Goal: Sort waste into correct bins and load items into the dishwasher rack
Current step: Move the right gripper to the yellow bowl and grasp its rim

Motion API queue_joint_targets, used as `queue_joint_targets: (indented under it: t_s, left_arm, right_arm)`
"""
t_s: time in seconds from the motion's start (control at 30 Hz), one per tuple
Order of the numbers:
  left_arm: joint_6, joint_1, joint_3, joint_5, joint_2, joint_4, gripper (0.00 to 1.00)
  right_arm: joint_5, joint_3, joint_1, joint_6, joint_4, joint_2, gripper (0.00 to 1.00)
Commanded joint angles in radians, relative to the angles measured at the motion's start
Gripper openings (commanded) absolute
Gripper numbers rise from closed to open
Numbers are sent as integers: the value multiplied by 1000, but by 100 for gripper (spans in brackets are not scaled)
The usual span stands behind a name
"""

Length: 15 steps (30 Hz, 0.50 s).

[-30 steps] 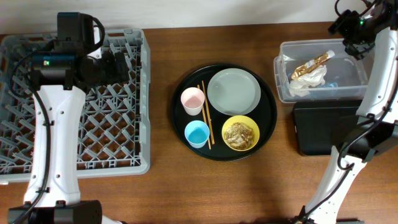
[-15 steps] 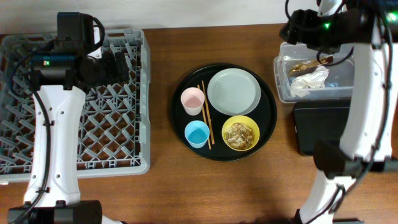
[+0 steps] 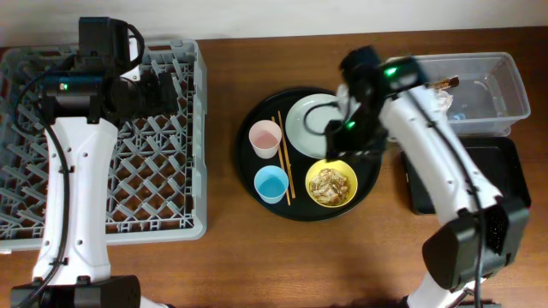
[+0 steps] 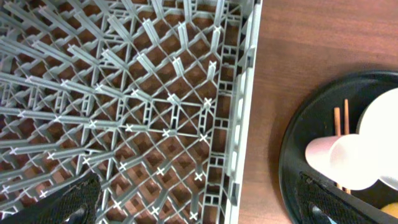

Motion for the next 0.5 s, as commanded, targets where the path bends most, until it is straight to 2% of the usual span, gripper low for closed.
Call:
queue_joint_targets:
  t_s: [0.0,0.07,0.2,0.47]
  left_arm:
    - [-12,2,16,7,9,-8,99]
    - [-12,2,16,6,9,-8,99]
    - [-12,2,16,6,9,-8,99]
    - [-12,2,16,7,9,-8,99]
  right_arm:
    - [-2,-121,70,101,97,-10,55]
    - [21,-204,103,176,225,-10,51]
    - [125,-280,140,287,336,-8,49]
    - [233,-332,175,369,434,-8,45]
